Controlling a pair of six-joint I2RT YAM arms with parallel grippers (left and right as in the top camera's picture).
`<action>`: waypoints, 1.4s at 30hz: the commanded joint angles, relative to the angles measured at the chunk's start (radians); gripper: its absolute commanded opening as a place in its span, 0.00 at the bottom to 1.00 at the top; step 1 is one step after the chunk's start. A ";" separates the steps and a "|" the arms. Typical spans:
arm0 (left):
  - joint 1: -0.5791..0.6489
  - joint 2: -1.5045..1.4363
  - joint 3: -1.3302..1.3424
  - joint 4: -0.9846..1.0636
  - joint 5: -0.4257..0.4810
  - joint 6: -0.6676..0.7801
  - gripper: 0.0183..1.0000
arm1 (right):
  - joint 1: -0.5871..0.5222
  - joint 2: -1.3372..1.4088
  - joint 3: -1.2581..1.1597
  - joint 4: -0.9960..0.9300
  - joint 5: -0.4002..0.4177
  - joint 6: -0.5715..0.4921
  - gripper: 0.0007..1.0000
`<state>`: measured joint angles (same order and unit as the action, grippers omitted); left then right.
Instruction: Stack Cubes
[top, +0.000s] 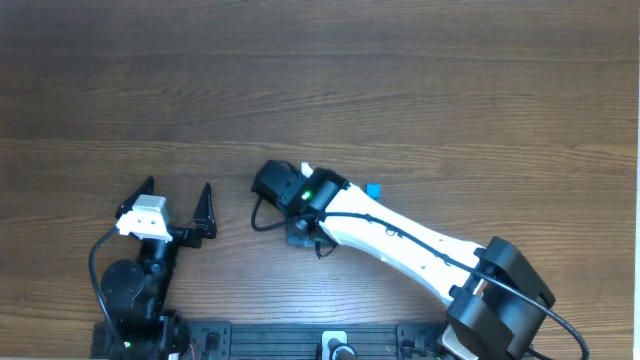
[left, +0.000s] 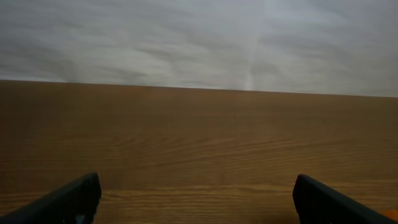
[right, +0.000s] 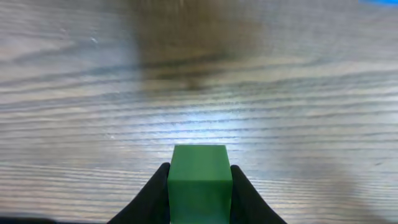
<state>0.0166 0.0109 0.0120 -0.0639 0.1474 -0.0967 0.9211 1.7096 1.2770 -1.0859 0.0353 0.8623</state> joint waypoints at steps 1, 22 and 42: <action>0.006 -0.008 -0.006 0.001 0.013 0.014 1.00 | -0.049 -0.023 0.098 -0.040 0.053 -0.087 0.18; 0.006 -0.008 -0.006 0.001 0.013 0.014 1.00 | -0.200 0.176 0.375 -0.130 0.071 -0.295 0.18; 0.006 -0.008 -0.006 0.001 0.013 0.014 1.00 | -0.204 0.240 0.369 -0.109 0.009 -0.296 0.18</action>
<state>0.0166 0.0109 0.0120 -0.0639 0.1474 -0.0967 0.7216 1.9339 1.6272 -1.1995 0.0685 0.5716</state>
